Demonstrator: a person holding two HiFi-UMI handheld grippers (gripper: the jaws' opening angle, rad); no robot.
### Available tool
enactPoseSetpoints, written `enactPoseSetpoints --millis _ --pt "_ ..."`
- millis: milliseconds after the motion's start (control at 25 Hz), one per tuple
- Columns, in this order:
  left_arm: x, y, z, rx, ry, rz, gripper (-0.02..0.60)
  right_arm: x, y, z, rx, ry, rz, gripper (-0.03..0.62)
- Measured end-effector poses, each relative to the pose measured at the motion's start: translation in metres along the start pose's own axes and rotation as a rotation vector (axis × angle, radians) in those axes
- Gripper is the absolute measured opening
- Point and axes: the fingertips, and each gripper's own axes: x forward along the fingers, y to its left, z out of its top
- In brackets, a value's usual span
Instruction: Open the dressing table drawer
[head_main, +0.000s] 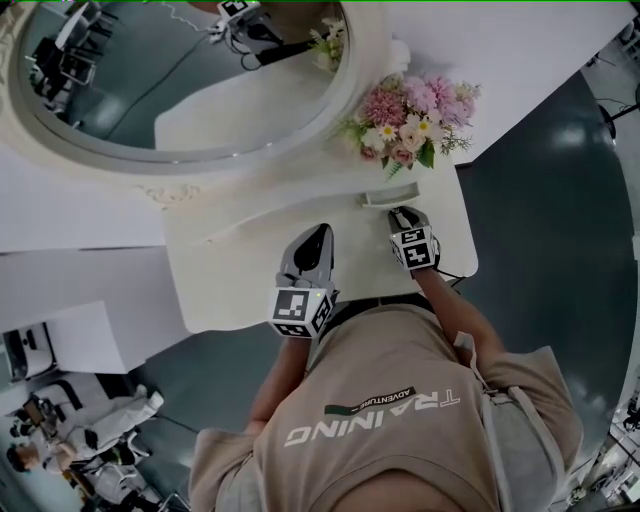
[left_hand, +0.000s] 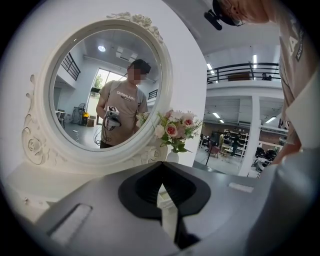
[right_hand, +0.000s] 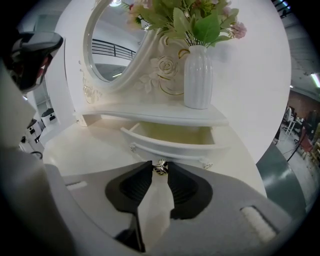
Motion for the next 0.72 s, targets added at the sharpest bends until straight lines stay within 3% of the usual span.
enactPoseSetpoints --millis 360,560,720 --pt "-0.003 -0.011 -0.006 -0.012 0.001 -0.004 0.018 -0.017 0.006 -0.011 -0.012 -0.004 0.022 0.104" --pt "-0.007 -0.016 -0.013 -0.015 0.010 -0.002 0.018 -0.024 0.008 -0.016 -0.027 -0.009 0.033 0.138" --pt "-0.006 -0.017 -0.012 -0.016 0.005 -0.004 0.018 -0.044 0.005 -0.010 0.013 -0.032 0.039 0.137"
